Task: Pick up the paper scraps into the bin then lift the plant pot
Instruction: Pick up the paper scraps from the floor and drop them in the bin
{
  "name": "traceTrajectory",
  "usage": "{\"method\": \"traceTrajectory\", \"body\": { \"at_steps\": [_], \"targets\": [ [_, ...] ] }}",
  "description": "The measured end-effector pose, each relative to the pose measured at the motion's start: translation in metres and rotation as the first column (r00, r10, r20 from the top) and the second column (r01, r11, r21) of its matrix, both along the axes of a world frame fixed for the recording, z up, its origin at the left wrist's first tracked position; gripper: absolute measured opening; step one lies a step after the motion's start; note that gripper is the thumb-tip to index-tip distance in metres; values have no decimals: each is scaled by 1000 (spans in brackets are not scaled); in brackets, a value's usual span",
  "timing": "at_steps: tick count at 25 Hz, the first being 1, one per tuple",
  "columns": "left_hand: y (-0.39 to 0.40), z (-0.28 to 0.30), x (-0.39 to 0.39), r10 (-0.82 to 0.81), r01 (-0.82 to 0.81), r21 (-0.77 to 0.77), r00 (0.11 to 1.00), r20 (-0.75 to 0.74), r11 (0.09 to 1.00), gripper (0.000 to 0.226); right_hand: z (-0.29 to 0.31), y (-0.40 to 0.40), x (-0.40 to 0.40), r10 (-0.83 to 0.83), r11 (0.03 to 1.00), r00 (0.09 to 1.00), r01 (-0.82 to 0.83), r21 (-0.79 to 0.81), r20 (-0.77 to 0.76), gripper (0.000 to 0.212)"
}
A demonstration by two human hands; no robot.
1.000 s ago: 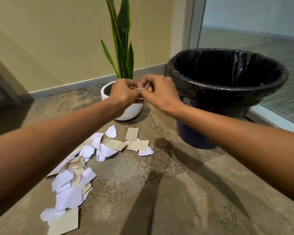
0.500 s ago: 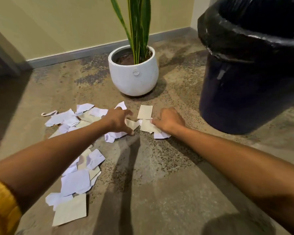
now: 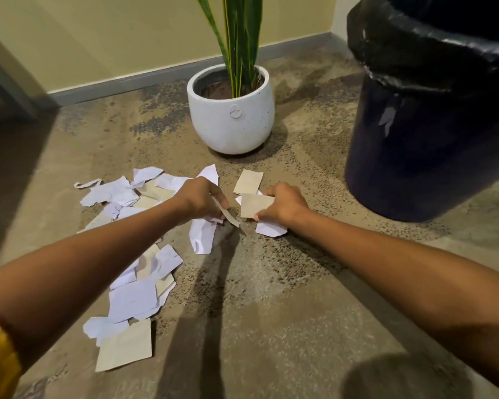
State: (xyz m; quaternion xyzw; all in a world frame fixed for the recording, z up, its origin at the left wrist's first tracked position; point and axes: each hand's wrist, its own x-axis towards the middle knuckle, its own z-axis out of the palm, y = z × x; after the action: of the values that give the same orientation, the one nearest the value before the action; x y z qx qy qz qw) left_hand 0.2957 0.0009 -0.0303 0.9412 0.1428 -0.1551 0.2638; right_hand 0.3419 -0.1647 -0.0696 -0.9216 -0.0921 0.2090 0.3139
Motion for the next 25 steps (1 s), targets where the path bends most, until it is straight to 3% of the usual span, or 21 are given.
{"method": "traceTrajectory", "body": {
  "at_steps": [7, 10, 12, 17, 21, 25],
  "targets": [
    [-17, 66, -8, 228, -186, -339, 970, 87, 922, 19, 76, -32, 1, 33, 989, 987, -54, 135, 155, 31],
    [-31, 97, -11, 263, -191, -390, 955, 139, 901, 25, 126, -43, -3, -22, 976, 955, -44, 214, 297, 31],
    [-45, 121, -10, 318, -189, -458, 922, 222, 869, 25, 165, -50, -8, -89, 953, 916, -36, 300, 392, 32],
    [-94, 188, 2, 462, -115, -729, 836, 297, 675, 18, 246, -82, -6, -305, 890, 743, -1, 457, 596, 20],
    [-144, 224, 14, 419, -37, -761, 851, 315, 648, 16, 271, -129, 15, -488, 849, 638, 188, 495, 595, 23],
    [-187, 240, 33, 336, 35, -688, 853, 398, 725, 17, 263, -168, 27, -552, 824, 644, 322, 466, 530, 19]
  ]
}}
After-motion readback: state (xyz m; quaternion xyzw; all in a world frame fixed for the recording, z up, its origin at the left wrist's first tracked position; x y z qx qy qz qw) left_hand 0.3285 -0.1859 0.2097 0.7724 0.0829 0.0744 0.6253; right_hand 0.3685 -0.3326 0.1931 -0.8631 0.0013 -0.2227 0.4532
